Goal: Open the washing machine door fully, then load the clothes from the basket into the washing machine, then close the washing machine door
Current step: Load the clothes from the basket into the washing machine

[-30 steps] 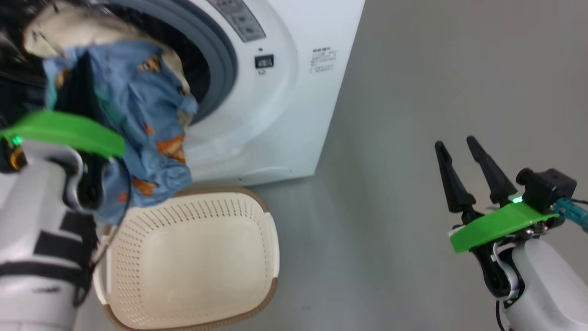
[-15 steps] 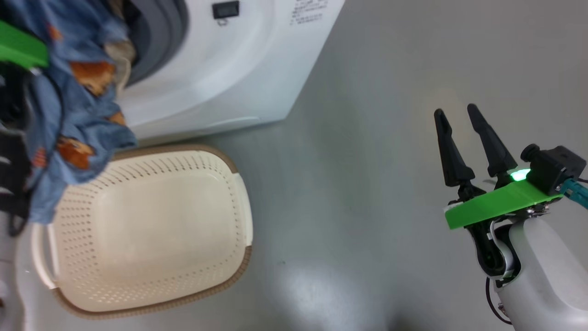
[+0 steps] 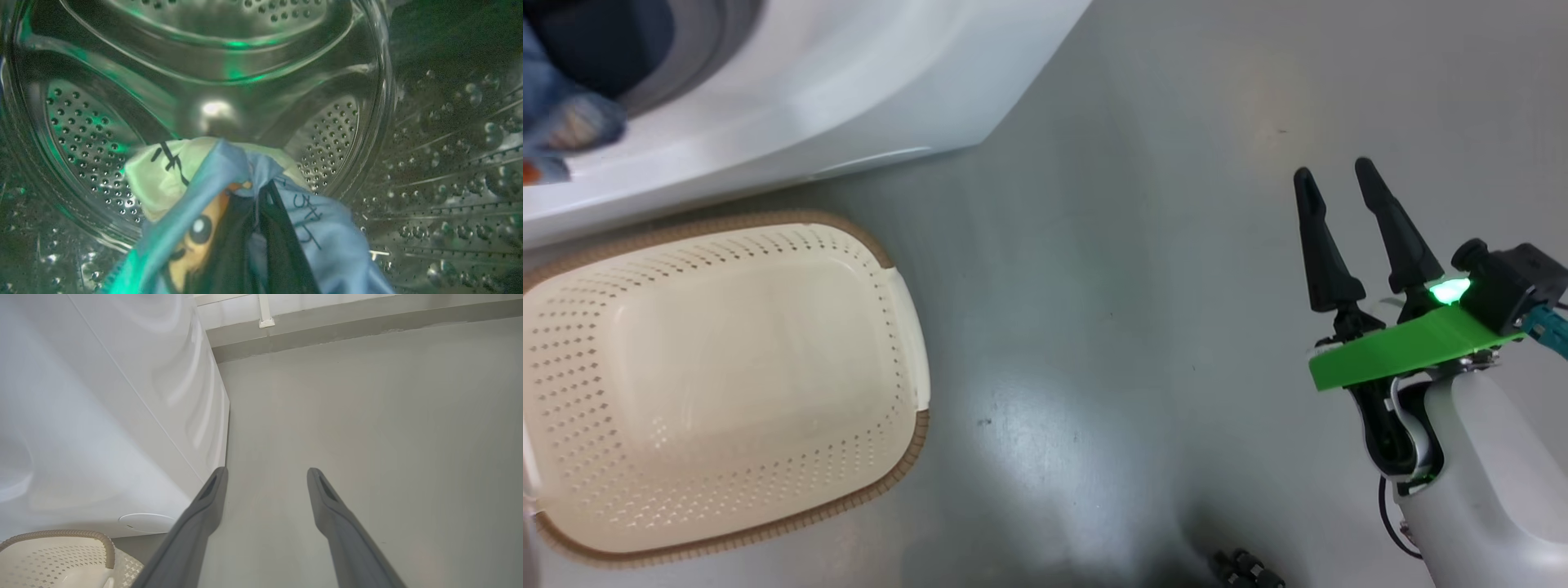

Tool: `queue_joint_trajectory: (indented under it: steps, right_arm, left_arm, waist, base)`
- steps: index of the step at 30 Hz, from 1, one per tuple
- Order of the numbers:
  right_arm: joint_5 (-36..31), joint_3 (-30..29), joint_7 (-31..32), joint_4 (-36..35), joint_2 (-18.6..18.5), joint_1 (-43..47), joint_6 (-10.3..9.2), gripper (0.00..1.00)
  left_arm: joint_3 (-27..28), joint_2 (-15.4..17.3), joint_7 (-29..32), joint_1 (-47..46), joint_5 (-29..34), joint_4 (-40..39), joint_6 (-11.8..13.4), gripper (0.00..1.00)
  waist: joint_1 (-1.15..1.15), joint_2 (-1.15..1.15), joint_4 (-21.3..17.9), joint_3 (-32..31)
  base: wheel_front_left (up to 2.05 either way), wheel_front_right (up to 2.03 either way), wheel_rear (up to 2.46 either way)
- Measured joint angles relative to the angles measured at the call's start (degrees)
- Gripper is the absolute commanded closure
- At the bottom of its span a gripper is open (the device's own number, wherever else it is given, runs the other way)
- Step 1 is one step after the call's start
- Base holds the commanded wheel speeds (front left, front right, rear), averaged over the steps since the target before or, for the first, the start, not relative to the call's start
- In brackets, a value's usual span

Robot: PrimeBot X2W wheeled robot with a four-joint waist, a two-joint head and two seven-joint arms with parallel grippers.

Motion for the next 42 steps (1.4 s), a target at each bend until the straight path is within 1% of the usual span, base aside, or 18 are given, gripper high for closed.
queue_joint_trajectory:
  steps: [3,4,5,7,8,9,13,16,20,23,27,32,42]
  right_arm:
    - [-0.1,0.0,0.0,-0.1,0.3,-1.0,0.00,0.00]
    - [-0.1,0.0,0.0,-0.1,0.4,-1.0,0.00,0.00]
    - [-0.1,0.0,0.0,0.0,0.4,-1.0,0.00,0.00]
    - [-0.1,0.1,0.0,0.2,0.5,-1.0,0.00,0.00]
    - [-0.1,0.2,0.0,0.4,0.5,-1.0,0.00,0.00]
    - [-0.1,0.5,0.0,0.8,0.5,-1.0,0.00,0.00]
    - [-0.1,0.8,0.0,1.3,0.5,-1.0,0.00,0.00]
    - [-0.1,1.1,0.0,1.8,0.5,-1.0,0.00,0.00]
    - [0.0,1.6,0.0,2.5,0.5,-1.0,0.00,0.00]
    - [0.1,2.1,0.0,2.6,0.5,-1.0,0.00,0.00]
    - [0.5,2.4,0.0,3.2,0.5,-1.0,0.00,0.00]
    - [0.9,2.9,0.0,4.2,0.4,-0.7,0.00,0.00]
    - [1.6,4.1,0.0,5.8,-0.1,0.8,0.00,0.00]
  left_arm:
    - [5.0,-1.5,0.0,0.9,3.5,-4.6,0.0,1.00]
    - [6.1,-2.1,-0.1,1.4,4.6,-5.0,0.0,1.00]
    - [6.6,-2.7,-0.1,1.9,5.2,-4.4,0.0,1.00]
    - [6.6,-3.7,-0.1,3.0,6.0,-0.5,0.0,1.00]
    - [6.4,-4.2,-0.1,3.5,6.5,1.9,0.0,0.71]
    - [5.6,-4.6,-0.1,3.9,7.1,7.3,-0.1,0.00]
    - [4.0,-4.4,0.8,3.1,7.5,16.1,-0.1,0.00]
    - [2.8,-4.3,2.0,1.7,7.6,20.8,-0.2,0.00]
    - [1.4,-4.4,2.1,1.1,7.8,24.8,-0.3,0.00]
    - [0.8,-4.4,1.5,1.2,7.7,26.3,-0.3,0.00]
    - [-0.6,-4.6,0.5,2.8,7.5,26.1,-0.4,0.00]
    - [-2.5,-4.9,0.1,7.9,6.7,24.6,-0.4,0.00]
    - [-4.5,-5.2,0.0,20.2,5.5,15.3,-0.4,0.00]
  waist:
    - [-0.01,0.00,-0.5,0.6]
    - [-0.01,0.00,-0.5,0.7]
    - [0.00,0.00,-0.6,0.6]
    - [-0.01,0.00,-0.5,0.3]
    - [-0.01,0.00,-0.4,0.1]
    - [-0.01,0.00,-0.3,-0.4]
    - [-0.01,0.00,0.0,-1.4]
    - [-0.02,0.00,0.2,-2.4]
    - [-0.01,0.00,0.4,-4.1]
    - [-0.02,0.00,0.6,-5.7]
    - [-0.02,0.00,0.7,-8.2]
    - [-0.02,0.00,1.2,-11.5]
    - [-0.02,0.00,3.1,-18.7]
  base:
    - [0.00,0.00,0.00]
    - [0.00,0.00,0.00]
    - [0.00,0.00,0.00]
    - [0.00,0.00,0.00]
    - [0.00,0.00,0.00]
    - [0.00,0.00,0.00]
    - [0.00,0.00,0.00]
    - [0.00,0.00,0.00]
    - [0.00,0.00,0.00]
    - [0.00,0.00,0.00]
    - [0.00,0.00,0.00]
    - [0.00,0.00,0.00]
    - [0.00,0.00,0.00]
